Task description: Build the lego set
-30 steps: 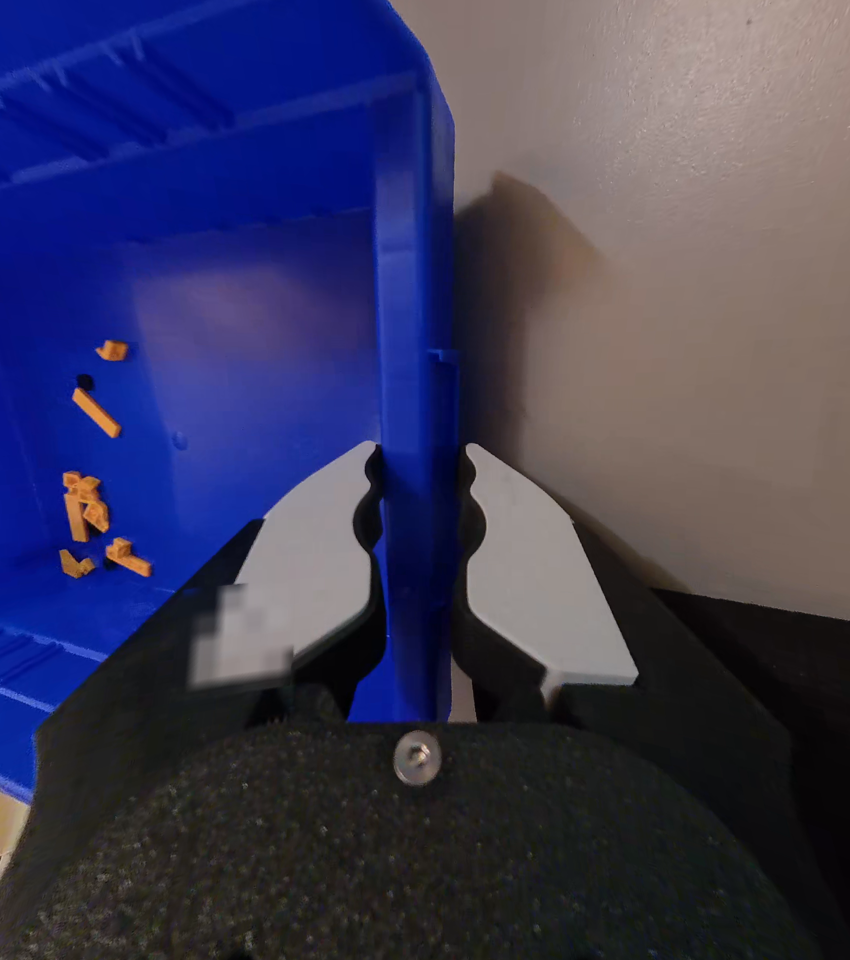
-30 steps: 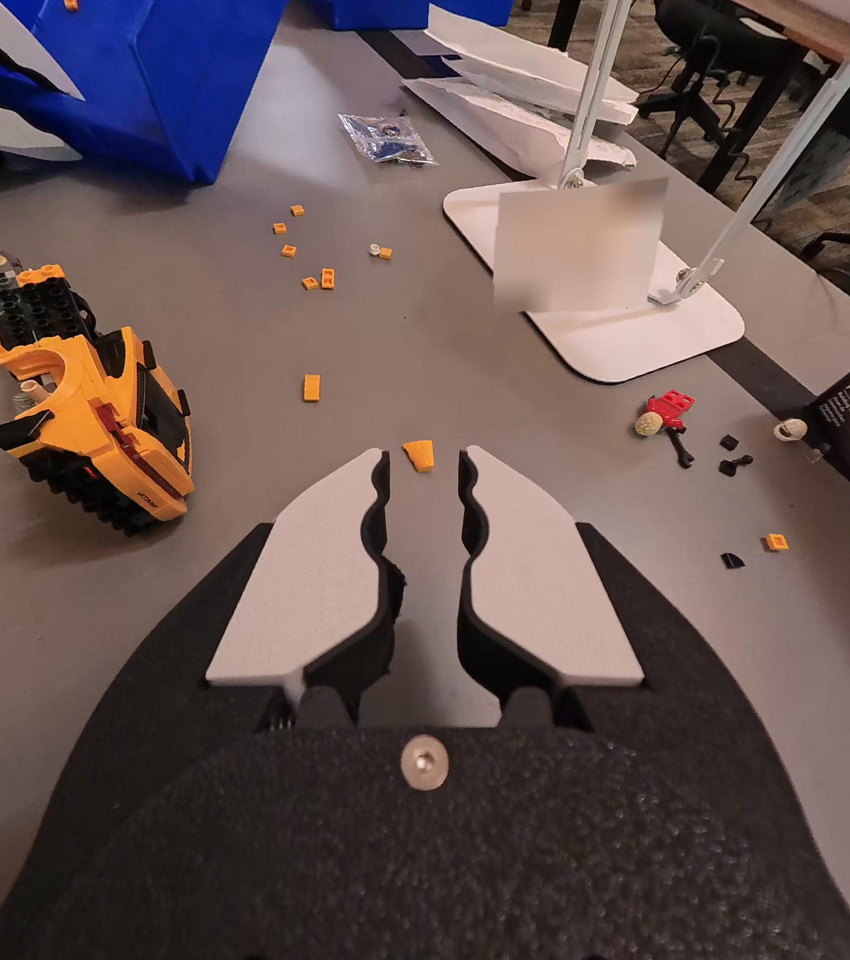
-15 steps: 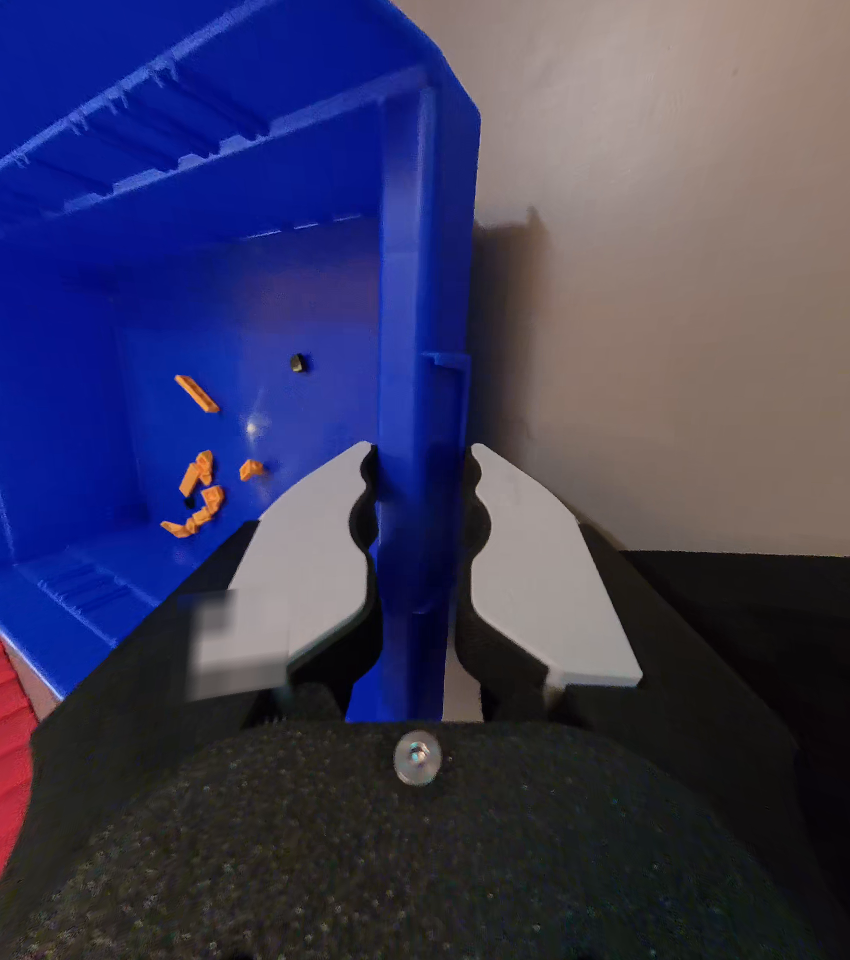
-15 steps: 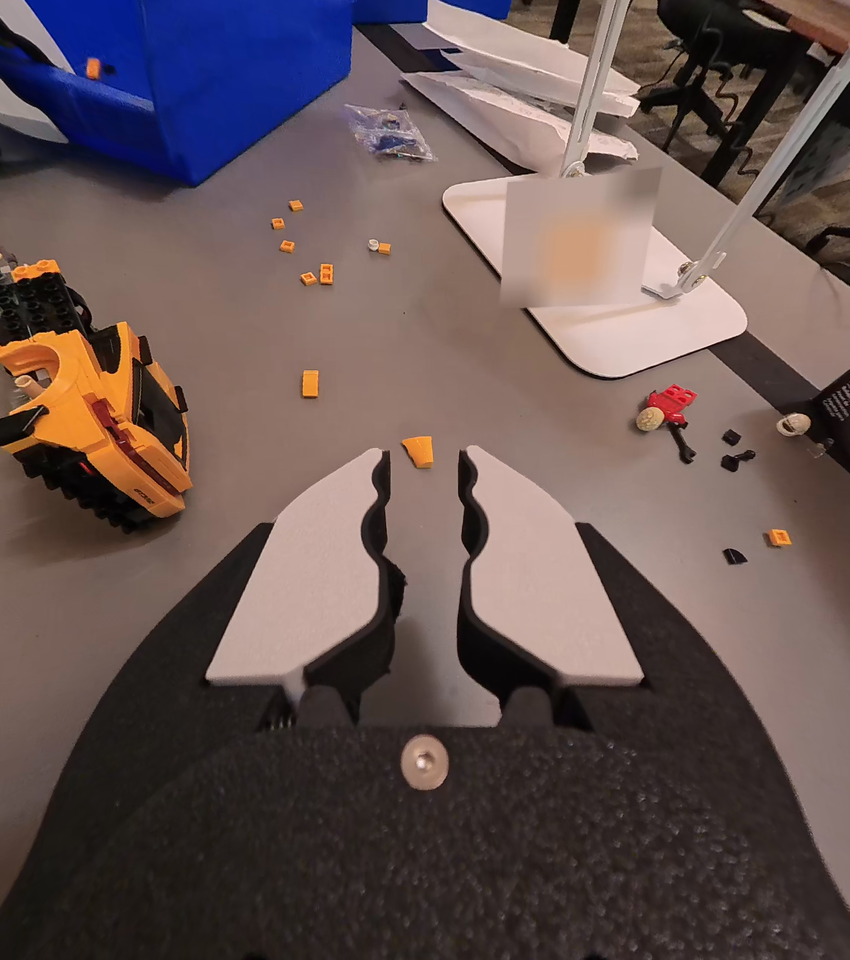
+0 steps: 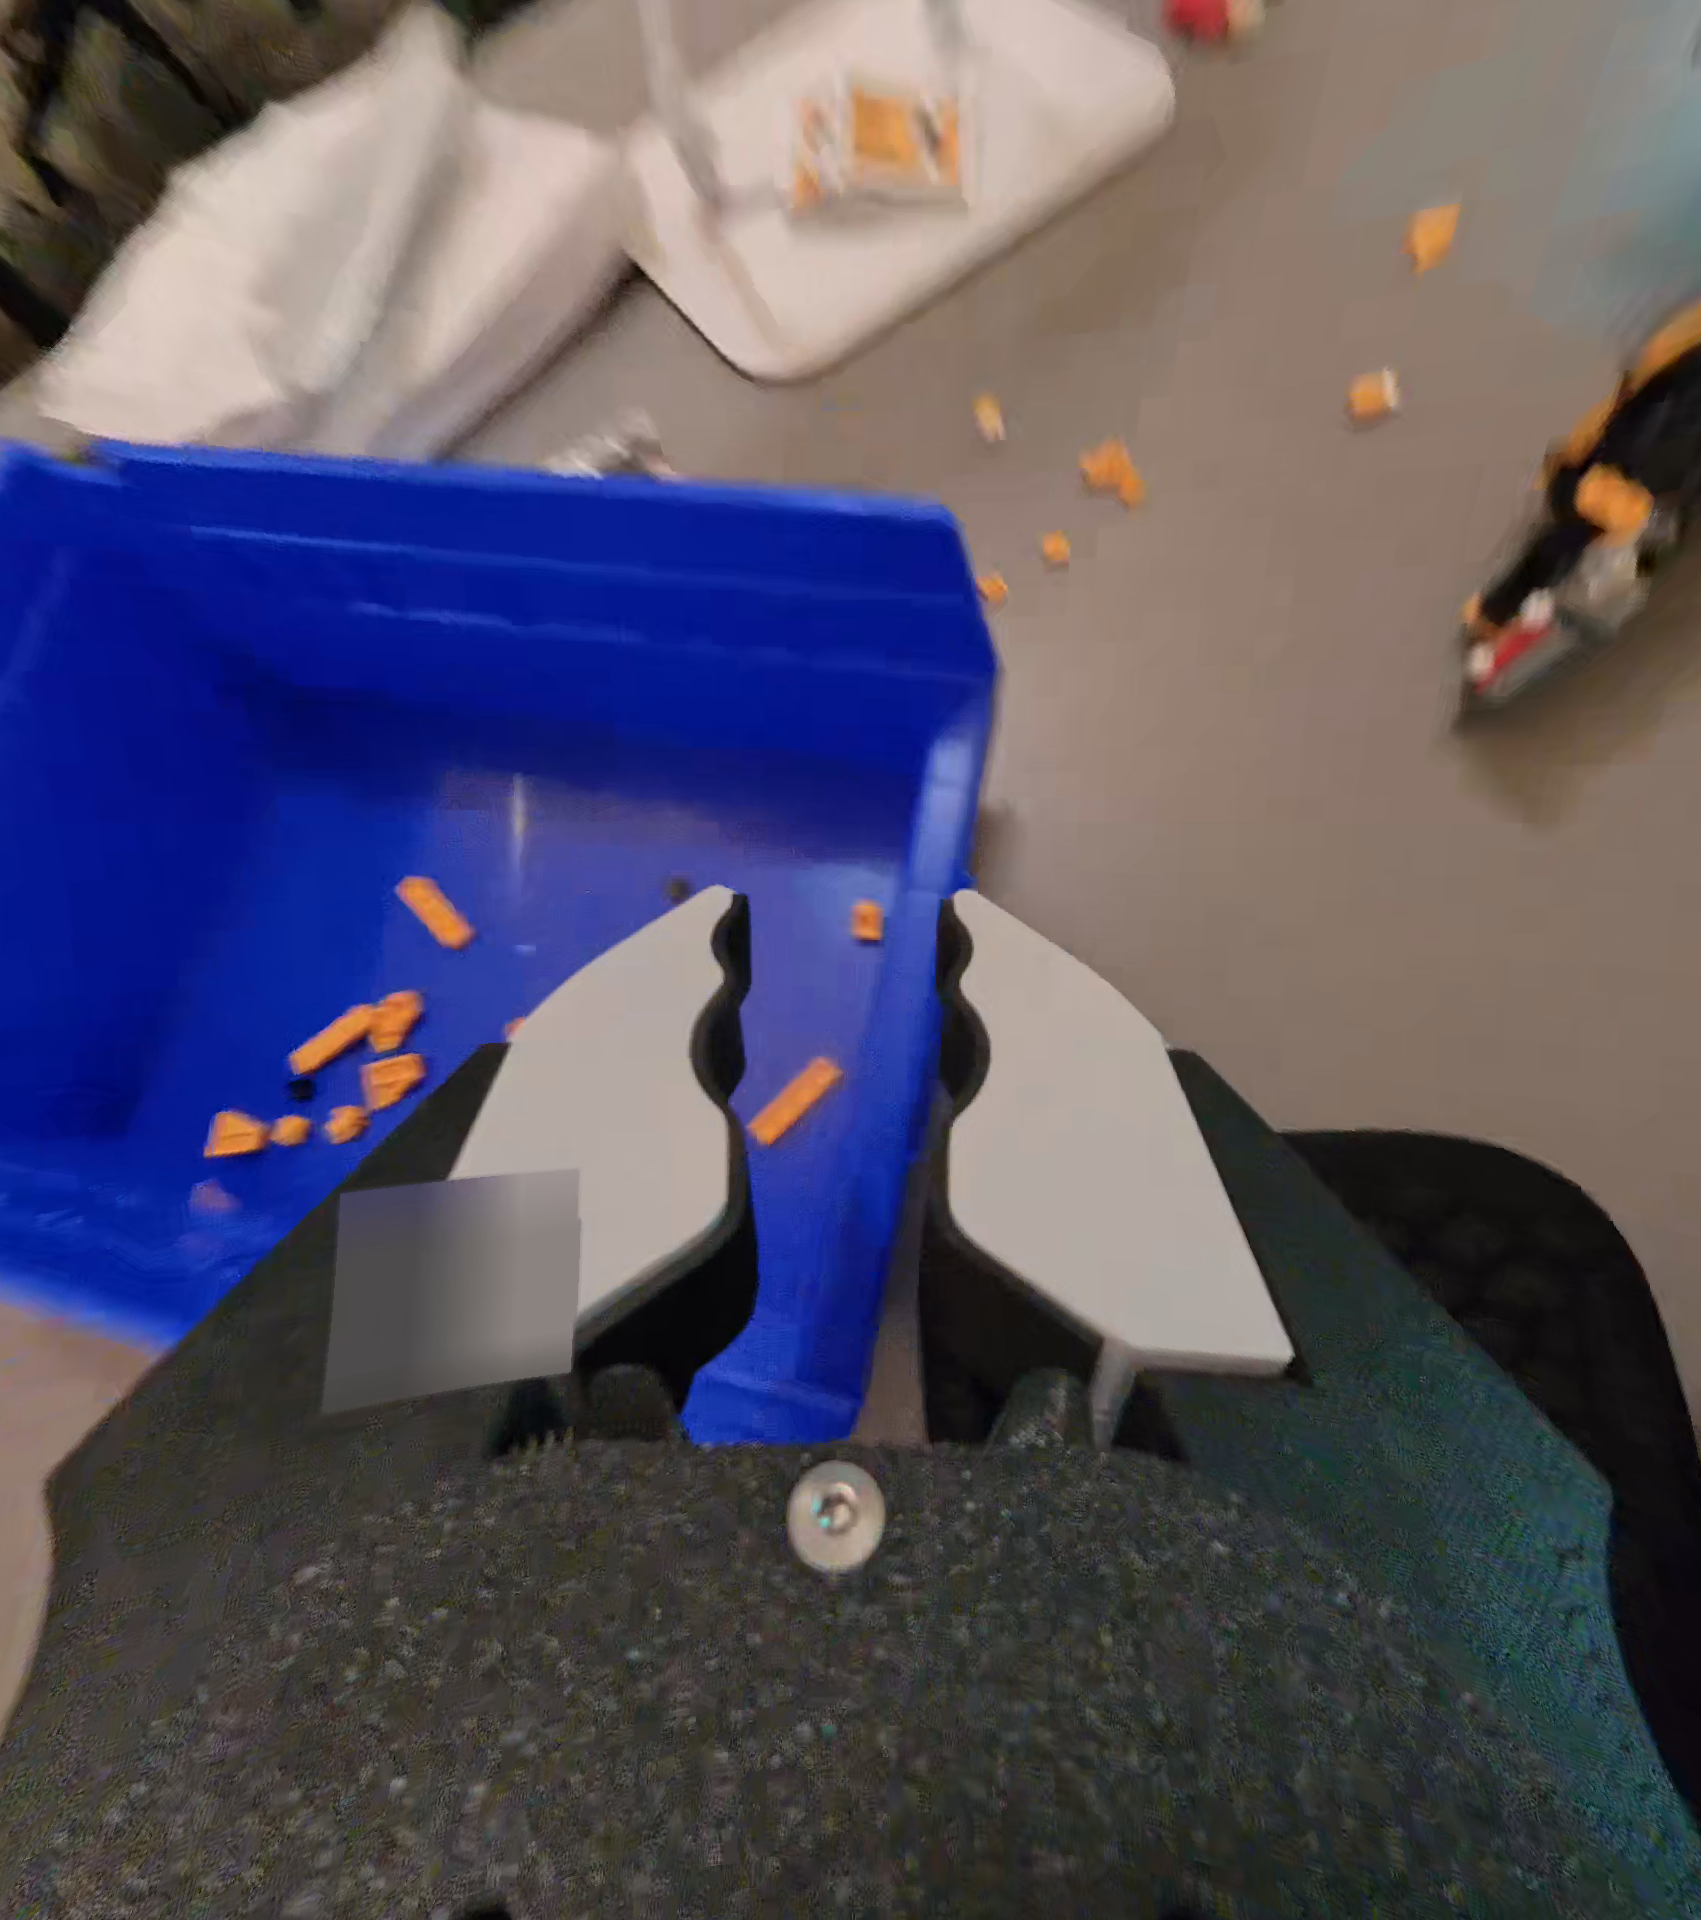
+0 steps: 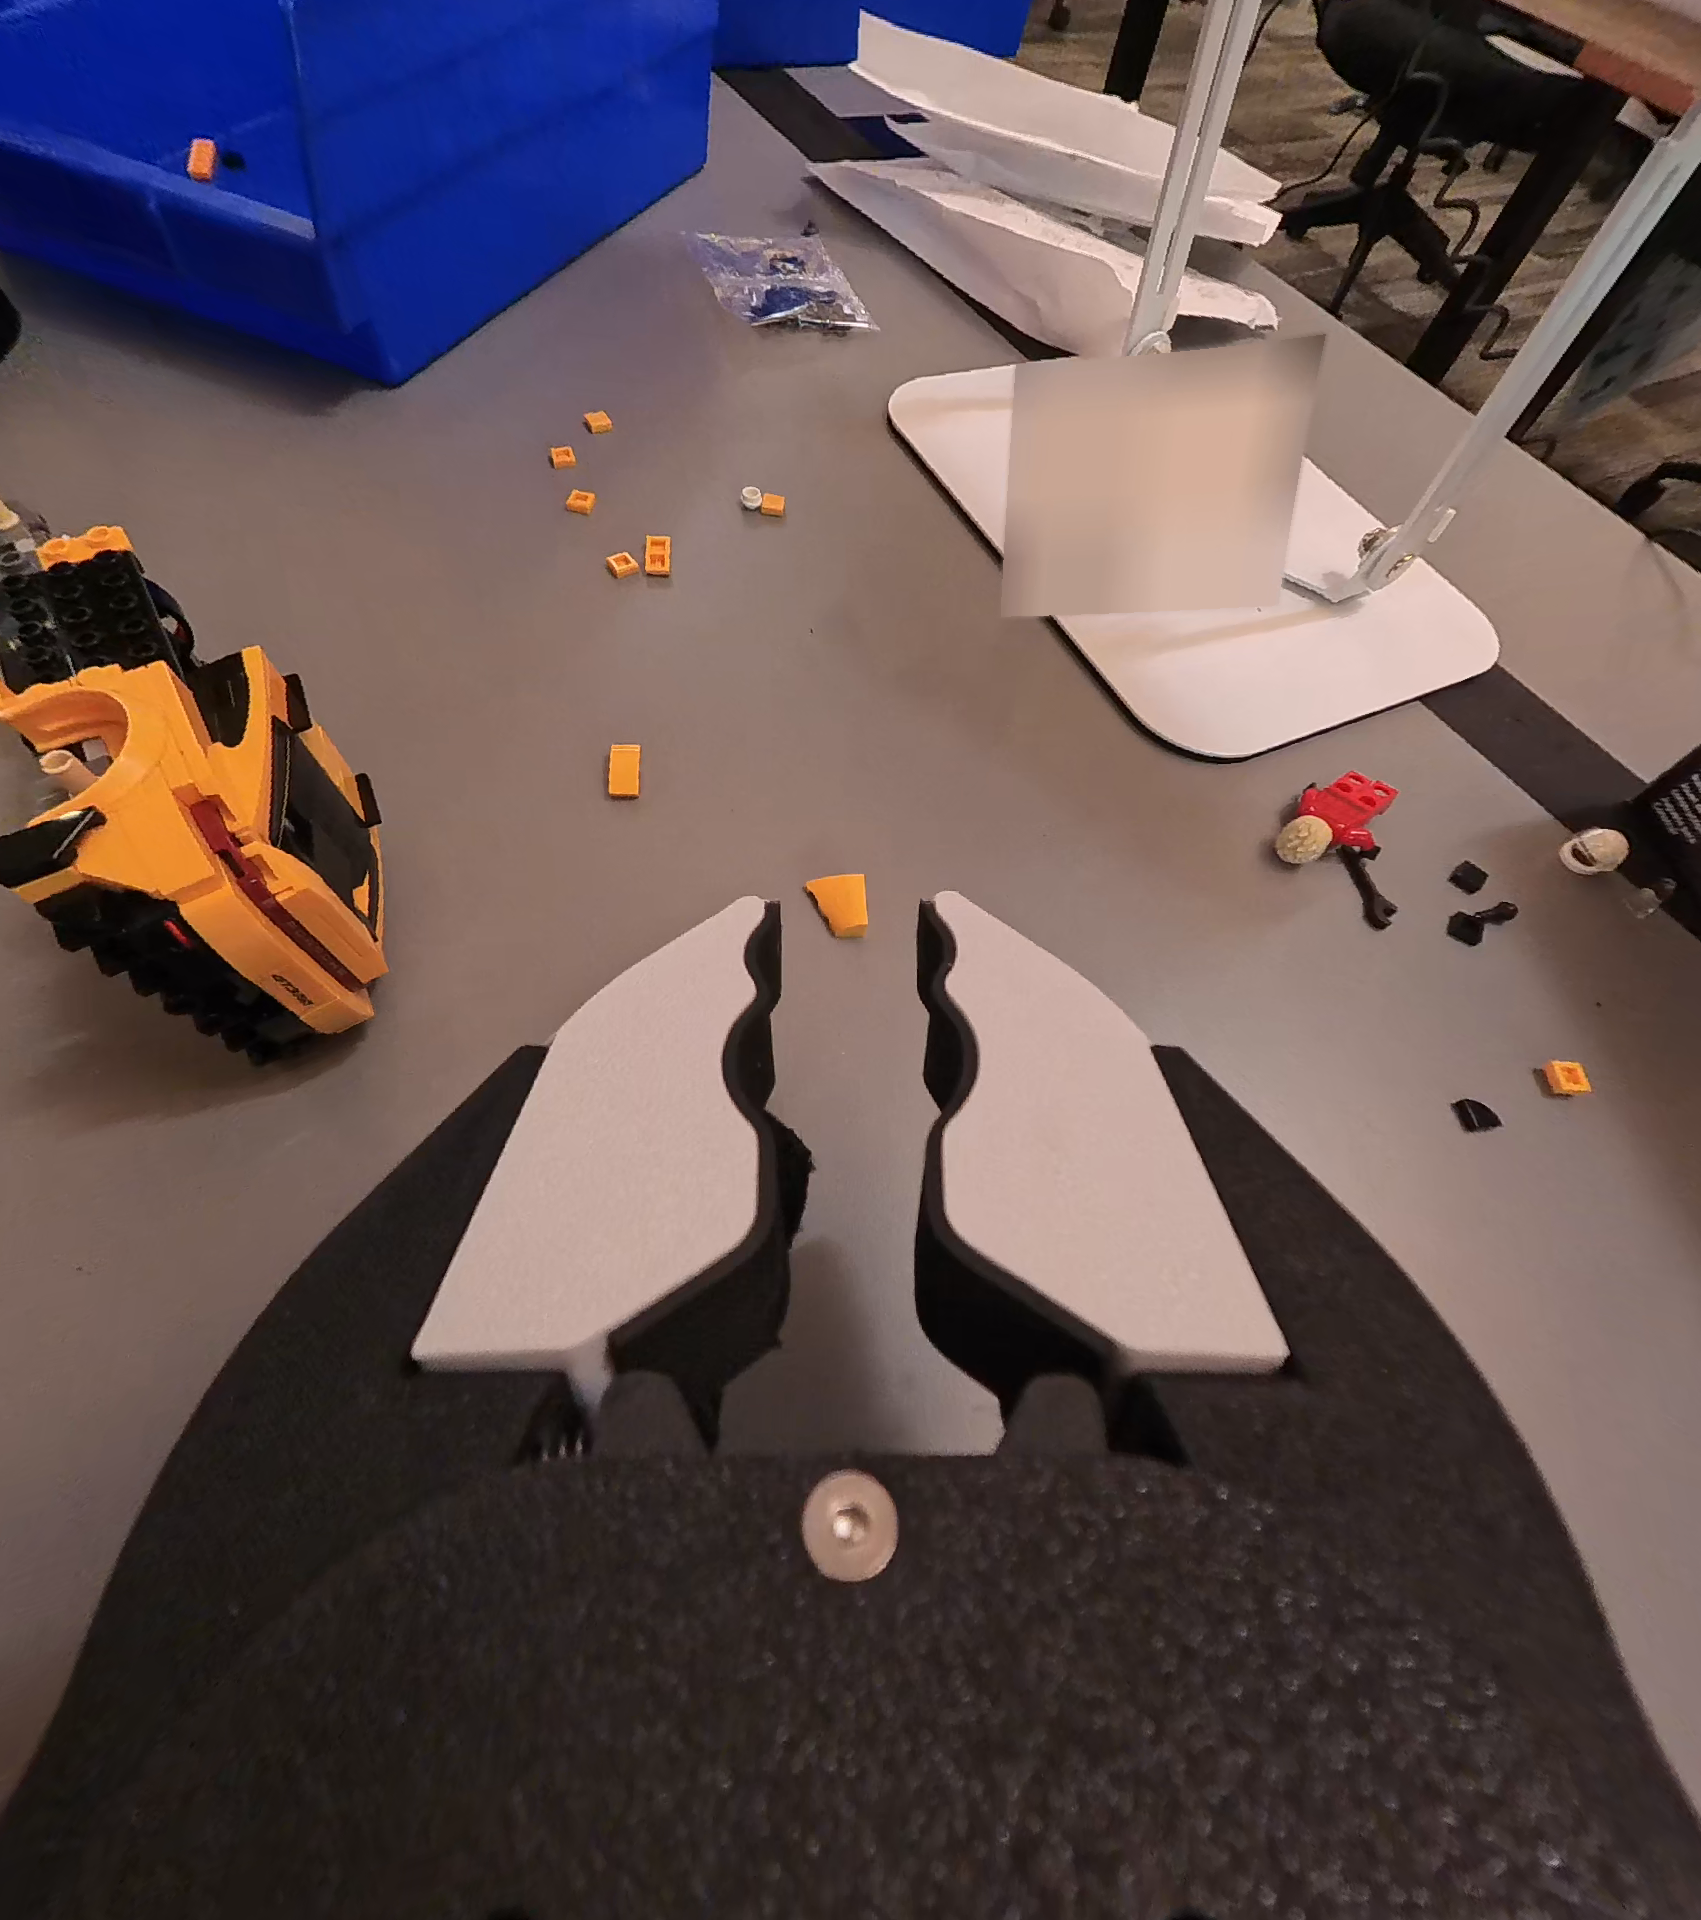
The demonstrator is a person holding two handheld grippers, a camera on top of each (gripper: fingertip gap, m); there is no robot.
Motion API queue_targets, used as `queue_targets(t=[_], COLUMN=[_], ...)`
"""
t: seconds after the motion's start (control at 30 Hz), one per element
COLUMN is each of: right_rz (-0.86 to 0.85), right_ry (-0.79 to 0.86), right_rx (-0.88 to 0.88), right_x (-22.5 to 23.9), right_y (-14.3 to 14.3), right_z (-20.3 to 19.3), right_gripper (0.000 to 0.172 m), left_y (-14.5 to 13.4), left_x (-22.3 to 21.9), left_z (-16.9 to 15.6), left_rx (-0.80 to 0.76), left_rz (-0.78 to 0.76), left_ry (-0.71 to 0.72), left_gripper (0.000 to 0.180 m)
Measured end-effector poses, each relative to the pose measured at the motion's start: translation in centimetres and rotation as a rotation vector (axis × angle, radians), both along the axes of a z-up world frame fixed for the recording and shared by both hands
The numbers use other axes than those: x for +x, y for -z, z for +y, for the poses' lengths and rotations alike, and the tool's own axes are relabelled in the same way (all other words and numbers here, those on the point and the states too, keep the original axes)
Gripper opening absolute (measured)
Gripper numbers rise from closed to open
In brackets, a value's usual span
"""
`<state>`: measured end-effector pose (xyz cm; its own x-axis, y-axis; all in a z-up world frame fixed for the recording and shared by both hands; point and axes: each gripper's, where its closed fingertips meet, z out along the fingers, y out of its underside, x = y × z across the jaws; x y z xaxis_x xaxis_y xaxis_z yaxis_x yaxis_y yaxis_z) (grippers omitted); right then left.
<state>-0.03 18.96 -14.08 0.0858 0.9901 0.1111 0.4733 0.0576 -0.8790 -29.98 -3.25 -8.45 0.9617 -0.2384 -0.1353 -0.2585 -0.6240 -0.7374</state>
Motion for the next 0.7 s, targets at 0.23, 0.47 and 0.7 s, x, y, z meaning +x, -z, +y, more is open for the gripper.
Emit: queue_targets(t=[0.23, 0.47, 0.7], right_rz=[0.010, 0.030, 0.024], right_ry=[-0.001, 0.012, 0.031], right_rx=[0.004, 0.005, -0.005], right_x=[0.0, 0.0, 0.1], right_y=[-0.2, -0.5, -0.1], right_z=[0.0, 0.1, 0.4], right_gripper=[0.025, 0.024, 0.024], left_y=[-4.3, 0.7, 6.6], left_x=[-11.3, -14.6, -15.6], left_z=[-1.2, 0.7, 1.7], left_rx=[0.024, -0.306, -0.727], left_rz=[-0.051, 0.079, 0.245], left_ry=[-0.171, -0.001, 0.095], left_gripper=[0.003, 0.000, 0.015])
